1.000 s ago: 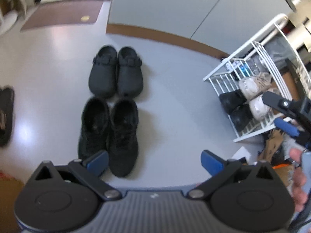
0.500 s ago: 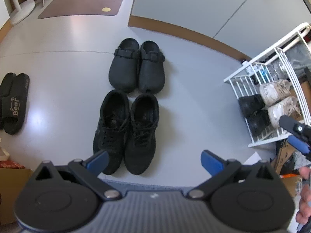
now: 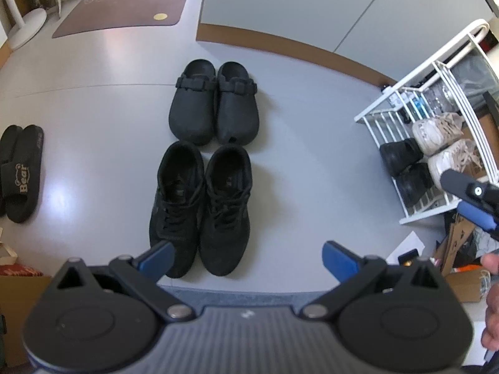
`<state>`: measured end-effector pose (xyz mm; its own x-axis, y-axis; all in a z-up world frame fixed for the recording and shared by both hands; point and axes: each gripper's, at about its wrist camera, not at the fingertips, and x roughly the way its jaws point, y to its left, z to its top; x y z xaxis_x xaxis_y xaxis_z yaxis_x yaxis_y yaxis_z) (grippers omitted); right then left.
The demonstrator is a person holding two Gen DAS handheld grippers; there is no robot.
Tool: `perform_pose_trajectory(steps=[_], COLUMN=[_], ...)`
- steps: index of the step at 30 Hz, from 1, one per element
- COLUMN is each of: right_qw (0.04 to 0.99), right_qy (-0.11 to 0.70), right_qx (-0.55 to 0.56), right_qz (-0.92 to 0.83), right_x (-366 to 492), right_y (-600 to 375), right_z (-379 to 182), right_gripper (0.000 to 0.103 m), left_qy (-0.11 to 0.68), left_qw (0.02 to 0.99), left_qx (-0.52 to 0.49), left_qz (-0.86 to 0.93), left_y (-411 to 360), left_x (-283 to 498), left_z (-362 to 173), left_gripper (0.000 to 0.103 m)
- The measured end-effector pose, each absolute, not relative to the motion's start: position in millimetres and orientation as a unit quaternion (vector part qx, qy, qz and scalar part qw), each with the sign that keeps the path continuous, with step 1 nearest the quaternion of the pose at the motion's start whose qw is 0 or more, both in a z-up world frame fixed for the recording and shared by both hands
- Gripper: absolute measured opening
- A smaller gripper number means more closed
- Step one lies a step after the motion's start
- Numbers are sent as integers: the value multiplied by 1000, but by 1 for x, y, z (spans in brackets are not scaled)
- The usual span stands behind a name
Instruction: Organize scattered shoes
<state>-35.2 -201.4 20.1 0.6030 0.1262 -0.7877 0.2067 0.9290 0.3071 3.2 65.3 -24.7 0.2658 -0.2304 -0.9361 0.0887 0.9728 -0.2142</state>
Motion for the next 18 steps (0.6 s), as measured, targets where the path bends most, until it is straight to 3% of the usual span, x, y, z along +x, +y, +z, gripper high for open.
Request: perform_pose_trajectory(steps=[18], right_qw=[855], right_qy=[488], right_qx=[173], right_qz=[24], right_x=[-16], right_y=[-176], right_z=[-22], right_gripper=[103], left_qy=[603], left_qw=[793], left_qx=[-25], left_qz=[-87], left_y=[63], left_x=[8], left_z=[-37], left_gripper=[102])
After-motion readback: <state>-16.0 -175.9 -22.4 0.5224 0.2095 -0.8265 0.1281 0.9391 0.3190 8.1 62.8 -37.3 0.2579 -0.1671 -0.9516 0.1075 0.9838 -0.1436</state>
